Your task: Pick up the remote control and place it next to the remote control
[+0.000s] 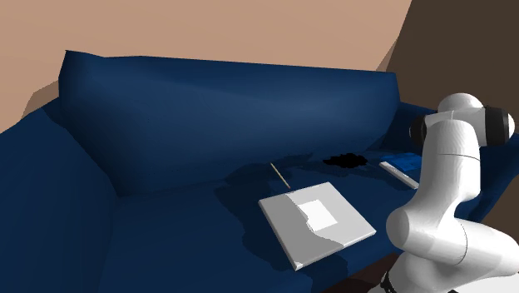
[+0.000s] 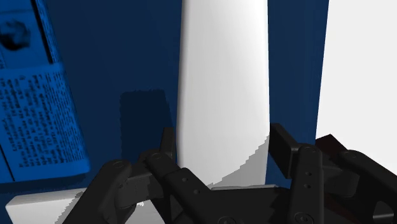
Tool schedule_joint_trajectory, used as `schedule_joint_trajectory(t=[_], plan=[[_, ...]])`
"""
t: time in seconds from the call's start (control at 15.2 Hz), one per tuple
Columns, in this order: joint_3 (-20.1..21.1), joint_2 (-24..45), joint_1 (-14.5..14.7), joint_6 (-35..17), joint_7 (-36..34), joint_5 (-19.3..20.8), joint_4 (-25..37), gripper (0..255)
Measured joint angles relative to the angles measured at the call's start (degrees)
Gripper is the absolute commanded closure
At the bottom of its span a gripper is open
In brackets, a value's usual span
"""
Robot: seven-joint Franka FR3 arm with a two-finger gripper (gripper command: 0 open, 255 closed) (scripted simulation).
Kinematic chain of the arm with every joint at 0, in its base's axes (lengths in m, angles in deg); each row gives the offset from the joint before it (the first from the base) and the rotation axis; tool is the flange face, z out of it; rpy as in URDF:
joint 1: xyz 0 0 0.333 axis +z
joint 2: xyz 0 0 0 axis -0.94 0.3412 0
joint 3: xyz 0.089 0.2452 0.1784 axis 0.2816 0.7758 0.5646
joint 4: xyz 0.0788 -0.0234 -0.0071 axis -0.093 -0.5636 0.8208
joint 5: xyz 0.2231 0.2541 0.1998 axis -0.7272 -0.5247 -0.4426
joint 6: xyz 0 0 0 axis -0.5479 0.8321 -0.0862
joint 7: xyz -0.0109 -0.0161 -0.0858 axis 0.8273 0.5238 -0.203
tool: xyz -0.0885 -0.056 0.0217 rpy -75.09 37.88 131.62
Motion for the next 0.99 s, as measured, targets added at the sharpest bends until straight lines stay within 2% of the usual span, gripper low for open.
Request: schedule_joint_trajectory(t=[0.2, 0.26, 0.66, 0.99], plan=[[0.05, 0.00, 0.00, -0.08, 0.01, 0.01, -0.05, 255], [0.05, 0.00, 0.00, -0.08, 0.01, 0.01, -0.05, 0], [0.05, -0.01, 0.00, -0.10, 0.01, 0.01, -0.06, 0], [-1.11, -2.01, -0.42, 4.80, -1.27, 1.67, 3.48, 0]])
